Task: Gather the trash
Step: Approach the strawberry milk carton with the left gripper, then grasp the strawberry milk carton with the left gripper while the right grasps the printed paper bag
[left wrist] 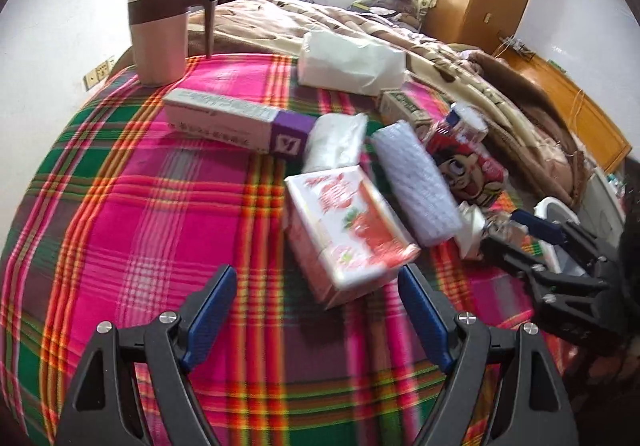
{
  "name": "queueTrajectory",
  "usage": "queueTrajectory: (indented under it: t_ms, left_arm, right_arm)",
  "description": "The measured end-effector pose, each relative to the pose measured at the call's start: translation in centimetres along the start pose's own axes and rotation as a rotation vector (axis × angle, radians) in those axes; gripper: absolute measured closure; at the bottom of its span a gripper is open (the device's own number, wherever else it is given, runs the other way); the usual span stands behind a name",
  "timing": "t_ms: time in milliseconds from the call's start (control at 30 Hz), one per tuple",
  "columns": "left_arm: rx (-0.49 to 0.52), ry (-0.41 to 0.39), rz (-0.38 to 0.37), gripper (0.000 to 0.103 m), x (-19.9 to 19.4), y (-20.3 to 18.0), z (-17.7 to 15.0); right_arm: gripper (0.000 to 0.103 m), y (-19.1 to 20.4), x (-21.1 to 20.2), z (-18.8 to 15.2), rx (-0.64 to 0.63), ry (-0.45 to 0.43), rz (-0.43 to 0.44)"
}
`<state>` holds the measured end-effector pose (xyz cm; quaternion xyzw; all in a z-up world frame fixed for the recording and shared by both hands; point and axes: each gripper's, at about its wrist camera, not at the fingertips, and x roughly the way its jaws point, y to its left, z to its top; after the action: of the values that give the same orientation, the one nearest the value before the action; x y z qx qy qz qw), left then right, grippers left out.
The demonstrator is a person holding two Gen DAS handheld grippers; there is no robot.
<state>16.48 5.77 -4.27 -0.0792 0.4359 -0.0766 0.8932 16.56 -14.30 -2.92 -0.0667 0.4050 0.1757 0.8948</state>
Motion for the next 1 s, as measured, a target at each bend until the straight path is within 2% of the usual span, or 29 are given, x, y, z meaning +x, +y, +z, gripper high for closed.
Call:
queueTrajectory:
  t_ms: [133,267,367,533,700,1000]
  left_arm:
    - [0.002,-0.009,-0.042,0.019,0.1,-1.1,0.8]
    - [-0.001,0.014,-0.031,0.019,1.3,-1.9,1.3]
    - [-0.020,0.026,-0.014,0.019,2.1,-1.9,1.6]
    - [-0.031,0.056,0.015,0.019,3.4,-1.7,1.6]
    - [-0.047,0.056,0.022,0.019,3.5,-1.1,1.4]
    - [-0.051,0.051,0.036,0.021,3.4,-1.0,1.3]
  right_arm:
    - [0.034,-0.3,-0.9,0.3,-0.014,-0.042,0.002]
    - [0.034,-0.4,-0.2,0.1,-0.058,-0.013,0.010]
    - [0.034,-1.3,0.7,0.0,-0.027,0.012,-0.007]
    - [0.030,-0.6,0.4,-0.3,-0.067,0.013,0.061]
    - [0.030,0.6,0.9,-0.6,-0.123,0.038,0.051]
    - [0.030,1.5,1.1,-0.5,-0.159,0.022,0.001]
